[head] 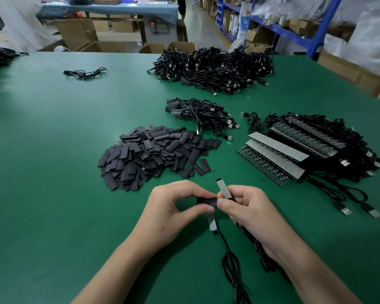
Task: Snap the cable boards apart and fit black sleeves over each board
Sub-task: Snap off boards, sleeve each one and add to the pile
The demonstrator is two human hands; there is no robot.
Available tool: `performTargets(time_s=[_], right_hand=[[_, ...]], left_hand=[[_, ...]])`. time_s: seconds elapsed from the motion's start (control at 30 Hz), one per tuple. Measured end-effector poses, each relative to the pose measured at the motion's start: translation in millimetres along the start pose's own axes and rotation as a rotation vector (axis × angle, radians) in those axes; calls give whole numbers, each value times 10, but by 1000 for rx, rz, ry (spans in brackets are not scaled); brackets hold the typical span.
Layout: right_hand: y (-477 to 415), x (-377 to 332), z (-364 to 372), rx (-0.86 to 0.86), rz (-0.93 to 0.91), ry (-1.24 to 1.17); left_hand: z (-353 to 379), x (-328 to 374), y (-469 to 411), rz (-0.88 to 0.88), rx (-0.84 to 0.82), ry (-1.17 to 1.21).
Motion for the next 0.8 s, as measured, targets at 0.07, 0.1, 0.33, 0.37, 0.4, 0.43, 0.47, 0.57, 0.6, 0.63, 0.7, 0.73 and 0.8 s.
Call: performTargets(time_s=[0.07, 0.1, 0.33, 0.37, 0.4, 0.43, 0.47, 0.57, 0.6, 0.63, 0.7, 0.73, 0.8], right_hand=[[-5, -13, -7, 19, -16, 59], [-11, -1, -17, 24, -20, 97], [-17, 30, -41, 39, -20, 131], [-21, 36, -39, 36, -17, 126], [-22, 37, -37, 35, -12, 122], [-18, 25, -28, 32, -14, 122], [-14, 21, -27, 28, -15, 122], [-8, 8, -21, 25, -16, 129], [-8, 8, -23, 26, -16, 133], [-8, 5, -20, 25, -16, 137], [0, -4, -15, 25, -17, 146], [2, -4, -19, 27, -16, 149], [4, -6, -25, 32, -18, 158]], left_hand=[[2, 14, 0, 21, -17, -33], [4, 20, 0, 29, -23, -43], [25, 49, 12, 50, -18, -86], [25, 49, 13, 51, -15, -88], [23, 49, 13, 52, -13, -91], [21, 48, 13, 51, -11, -94], [18, 46, 14, 50, -10, -97], [10, 42, 11, 52, -4, -102], [8, 42, 10, 53, -3, -105], [7, 39, 8, 54, -1, -108], [5, 32, 3, 51, 2, -113], [6, 30, 0, 50, 2, -114], [9, 29, -1, 49, 3, -114]])
Point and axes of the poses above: each hand's wrist, its own y-axis away from the middle knuckle, its own z-axis out of the palm, x = y × z, the point moved 5 cm from there along -y, towards the middle knuckle, and after that the axes turned 4 degrees about -y, right-handed, at the moved point
